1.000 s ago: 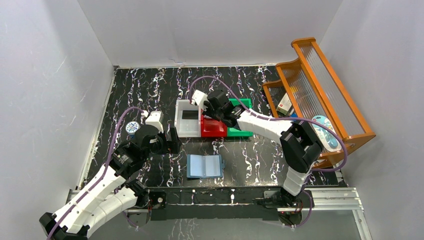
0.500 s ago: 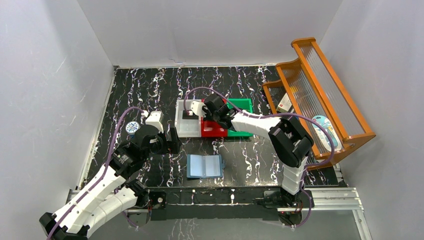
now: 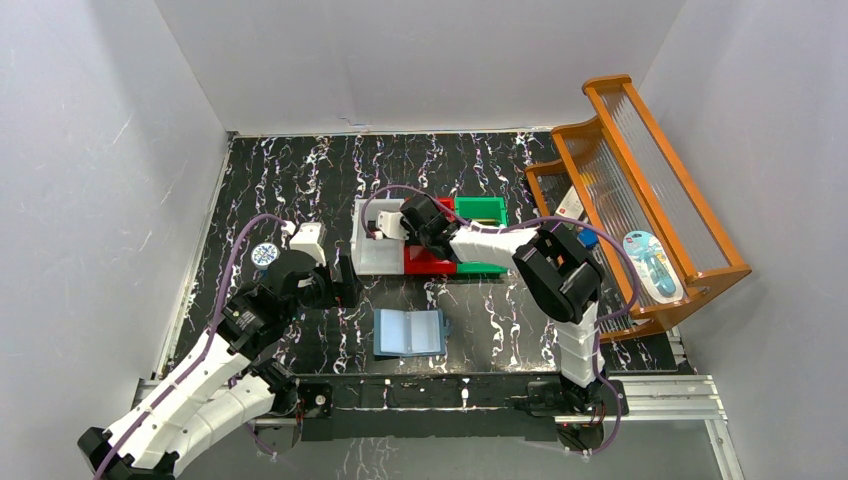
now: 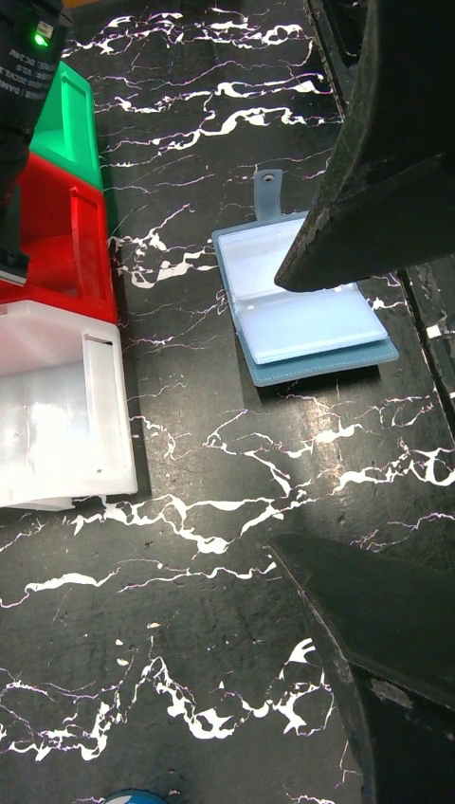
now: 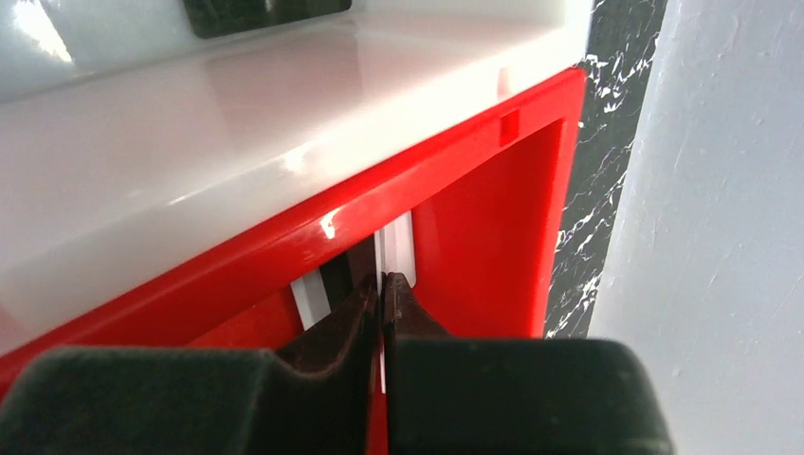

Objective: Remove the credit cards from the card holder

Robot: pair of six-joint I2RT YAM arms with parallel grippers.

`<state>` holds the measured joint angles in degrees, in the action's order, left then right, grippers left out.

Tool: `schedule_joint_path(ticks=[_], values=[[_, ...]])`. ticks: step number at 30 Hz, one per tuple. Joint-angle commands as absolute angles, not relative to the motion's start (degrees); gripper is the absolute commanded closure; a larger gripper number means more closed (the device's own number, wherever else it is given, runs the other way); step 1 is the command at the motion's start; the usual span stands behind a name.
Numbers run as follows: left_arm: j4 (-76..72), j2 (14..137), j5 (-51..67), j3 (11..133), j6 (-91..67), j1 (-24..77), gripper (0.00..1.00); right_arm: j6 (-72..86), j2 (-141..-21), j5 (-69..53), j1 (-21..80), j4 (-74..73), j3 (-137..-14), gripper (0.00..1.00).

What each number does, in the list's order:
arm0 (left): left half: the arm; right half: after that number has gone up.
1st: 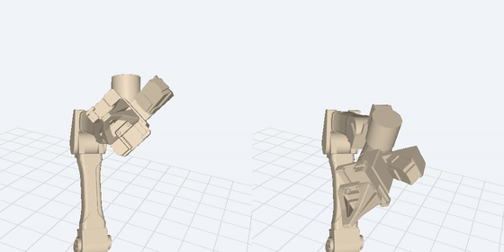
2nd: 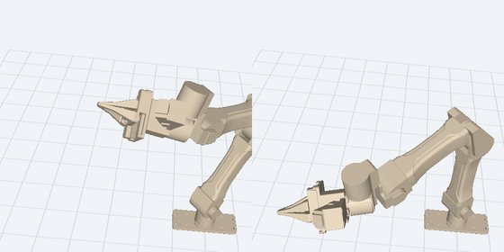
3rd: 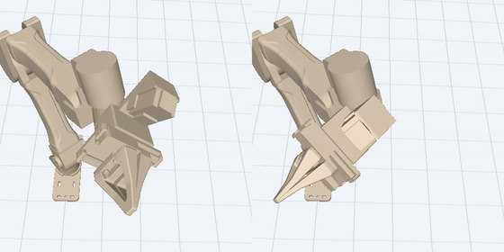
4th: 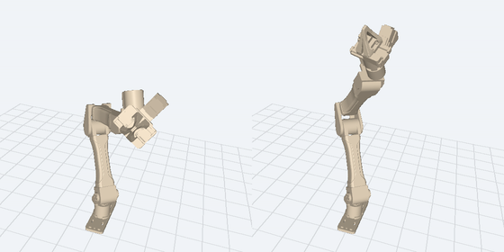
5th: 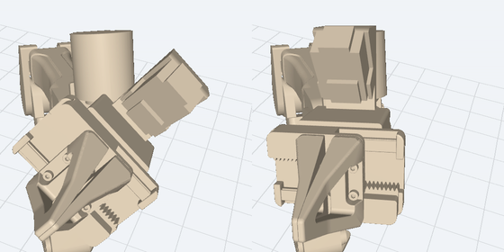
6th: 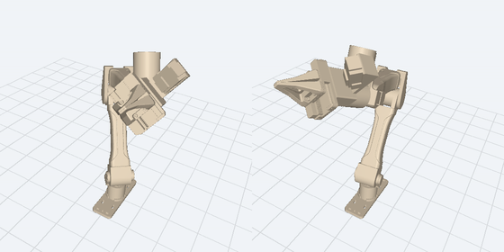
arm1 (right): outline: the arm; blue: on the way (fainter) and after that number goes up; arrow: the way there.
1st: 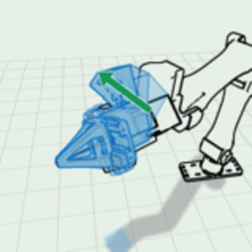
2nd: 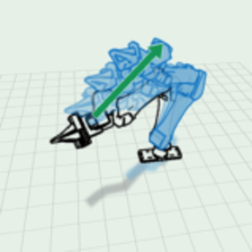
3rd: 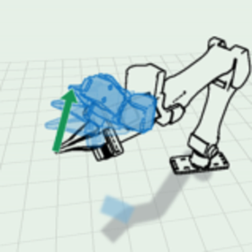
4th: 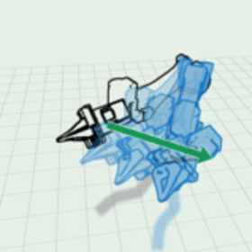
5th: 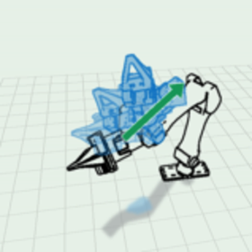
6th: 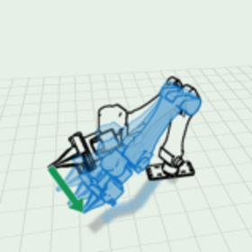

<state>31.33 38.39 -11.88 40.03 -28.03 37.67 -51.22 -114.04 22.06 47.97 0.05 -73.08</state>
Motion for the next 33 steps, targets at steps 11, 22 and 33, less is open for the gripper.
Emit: schedule_joint_path(ticks=[11,22,33], values=[[31.07,37.78,-12.1,40.14,-26.98,37.53,0.02,-44.05,-110.09,18.54,47.81,-8.07,-78.16,0.53],[31.09,38.05,-11.76,39.94,-27.07,37.53,0.02,-28.0,-93.34,13.51,47.77,-1.04,-71.09,0.5],[30.3,40.84,-8.79,39.85,-26.3,37.53,0.03,18.73,-70.17,6.55,47.81,4.32,-50.41,0.48]])
